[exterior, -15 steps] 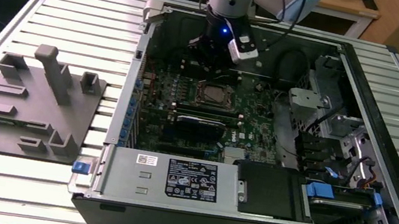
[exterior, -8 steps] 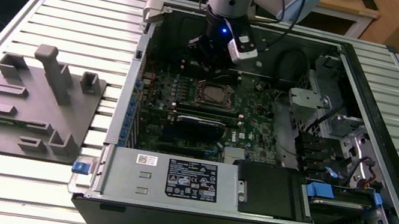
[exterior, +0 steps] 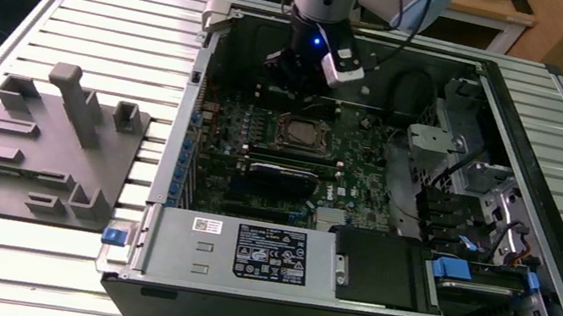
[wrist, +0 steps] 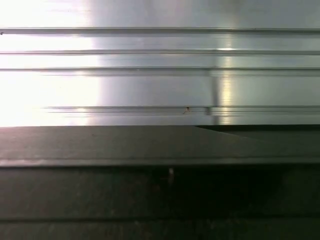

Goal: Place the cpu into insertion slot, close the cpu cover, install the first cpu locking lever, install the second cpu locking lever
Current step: 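Install the first cpu locking lever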

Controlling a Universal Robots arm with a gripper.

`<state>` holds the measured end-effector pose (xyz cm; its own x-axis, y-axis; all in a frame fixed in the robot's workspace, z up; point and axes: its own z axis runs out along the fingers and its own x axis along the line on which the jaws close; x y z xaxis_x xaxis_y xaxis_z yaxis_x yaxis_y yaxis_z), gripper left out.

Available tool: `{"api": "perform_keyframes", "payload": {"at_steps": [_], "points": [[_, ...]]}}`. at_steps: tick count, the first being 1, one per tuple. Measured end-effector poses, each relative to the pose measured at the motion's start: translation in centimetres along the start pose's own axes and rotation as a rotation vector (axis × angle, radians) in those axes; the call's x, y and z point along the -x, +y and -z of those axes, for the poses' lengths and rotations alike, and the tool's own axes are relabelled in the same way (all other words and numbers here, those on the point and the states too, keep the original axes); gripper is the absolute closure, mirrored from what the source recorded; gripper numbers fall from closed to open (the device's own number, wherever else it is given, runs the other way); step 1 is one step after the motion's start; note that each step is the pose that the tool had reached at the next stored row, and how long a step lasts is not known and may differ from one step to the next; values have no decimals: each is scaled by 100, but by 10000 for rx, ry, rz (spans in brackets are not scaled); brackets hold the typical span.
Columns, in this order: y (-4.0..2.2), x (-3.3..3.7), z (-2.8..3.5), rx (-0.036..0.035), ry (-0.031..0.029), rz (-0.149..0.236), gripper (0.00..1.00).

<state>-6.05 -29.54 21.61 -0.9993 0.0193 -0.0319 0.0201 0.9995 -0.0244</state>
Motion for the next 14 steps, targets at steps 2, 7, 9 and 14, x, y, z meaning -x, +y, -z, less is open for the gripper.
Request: {"api": "perform_keyframes", "payload": {"at_steps": [2,7,9,14], "points": [[0,1,20,40,0,-1,90],[-2,3,91,99,3,-2,90],[-2,4,93,188,3,-4,90],[-1,30,89,366,8,-93,90]]}}
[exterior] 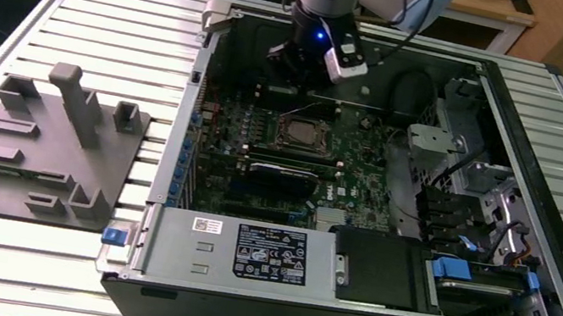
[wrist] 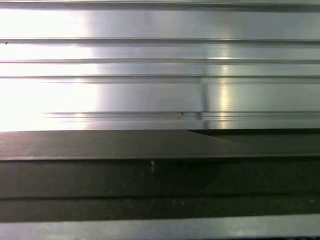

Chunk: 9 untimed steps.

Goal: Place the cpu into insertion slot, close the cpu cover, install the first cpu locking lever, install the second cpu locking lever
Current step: 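Install the first cpu locking lever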

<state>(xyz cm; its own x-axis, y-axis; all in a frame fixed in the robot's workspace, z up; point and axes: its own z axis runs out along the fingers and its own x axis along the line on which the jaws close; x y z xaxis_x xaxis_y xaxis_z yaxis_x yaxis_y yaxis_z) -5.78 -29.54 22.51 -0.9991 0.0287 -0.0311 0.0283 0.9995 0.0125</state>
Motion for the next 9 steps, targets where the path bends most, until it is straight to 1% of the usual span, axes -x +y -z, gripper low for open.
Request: {"api": "perform_keyframes", "payload": {"at_steps": [3,6,7,9], "points": [[-1,11,-2,16,0,-109,90],[-1,11,-7,17,-3,-348,90],[-1,11,-7,38,-2,-371,90],[0,15,-8,106,1,-372,90]]}}
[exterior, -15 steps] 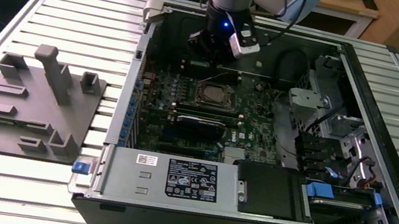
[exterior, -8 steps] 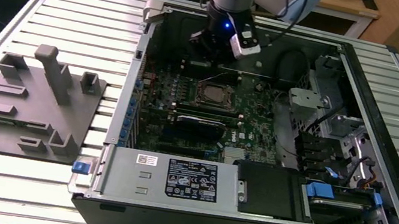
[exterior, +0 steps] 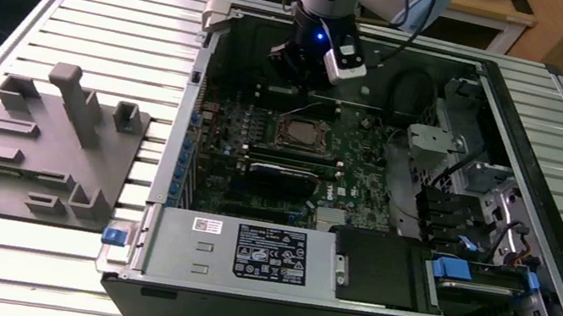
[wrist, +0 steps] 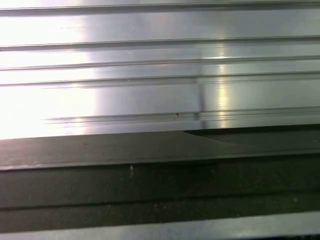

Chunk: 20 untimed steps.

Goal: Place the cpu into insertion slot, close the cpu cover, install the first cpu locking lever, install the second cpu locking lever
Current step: 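Install the first cpu locking lever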

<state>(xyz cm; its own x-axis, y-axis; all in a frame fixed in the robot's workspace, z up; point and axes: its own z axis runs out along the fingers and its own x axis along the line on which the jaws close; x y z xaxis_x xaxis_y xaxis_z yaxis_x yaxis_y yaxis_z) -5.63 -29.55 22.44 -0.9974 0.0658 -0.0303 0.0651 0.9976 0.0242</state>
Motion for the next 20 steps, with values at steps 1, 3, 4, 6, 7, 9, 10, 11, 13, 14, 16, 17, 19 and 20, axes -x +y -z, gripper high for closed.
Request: {"api": "perform_keyframes", "payload": {"at_steps": [1,3,4,6,7,9,10,11,13,14,16,17,19,20], "points": [[1,5,-1,21,1,-1,90],[1,17,-2,43,1,-2,90],[2,22,-1,49,3,-1,90],[1,30,-1,50,4,-2,90],[2,33,-1,49,5,-2,90],[3,40,-1,50,4,-2,90],[3,46,-1,50,4,-2,90],[4,54,-2,49,5,-2,90],[4,70,-3,51,4,-3,90],[4,72,-3,49,3,-2,90],[4,72,-3,41,3,-2,90],[5,72,-3,39,4,-2,90],[5,73,-3,38,4,-2,90],[5,75,-4,39,3,-2,90]]}}
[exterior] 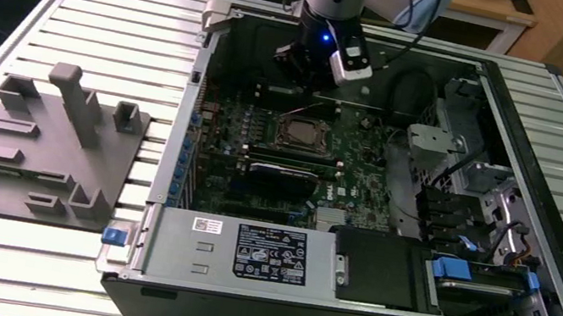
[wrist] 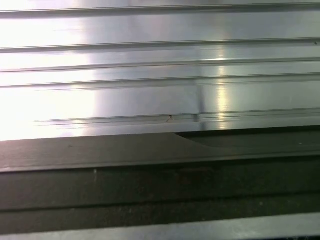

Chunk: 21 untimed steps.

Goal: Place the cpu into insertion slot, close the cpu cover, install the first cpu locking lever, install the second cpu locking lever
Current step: 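Install the first cpu locking lever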

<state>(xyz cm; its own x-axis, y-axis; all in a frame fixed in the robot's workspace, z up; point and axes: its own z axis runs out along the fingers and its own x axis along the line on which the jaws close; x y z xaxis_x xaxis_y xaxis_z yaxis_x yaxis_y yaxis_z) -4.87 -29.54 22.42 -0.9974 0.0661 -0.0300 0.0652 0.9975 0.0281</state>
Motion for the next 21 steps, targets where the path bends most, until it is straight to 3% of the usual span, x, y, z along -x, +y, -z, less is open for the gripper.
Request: {"api": "perform_keyframes", "payload": {"at_steps": [13,21], "points": [[-1,54,-18,2,-1,0,90],[-1,74,-81,1,0,0,90]]}}
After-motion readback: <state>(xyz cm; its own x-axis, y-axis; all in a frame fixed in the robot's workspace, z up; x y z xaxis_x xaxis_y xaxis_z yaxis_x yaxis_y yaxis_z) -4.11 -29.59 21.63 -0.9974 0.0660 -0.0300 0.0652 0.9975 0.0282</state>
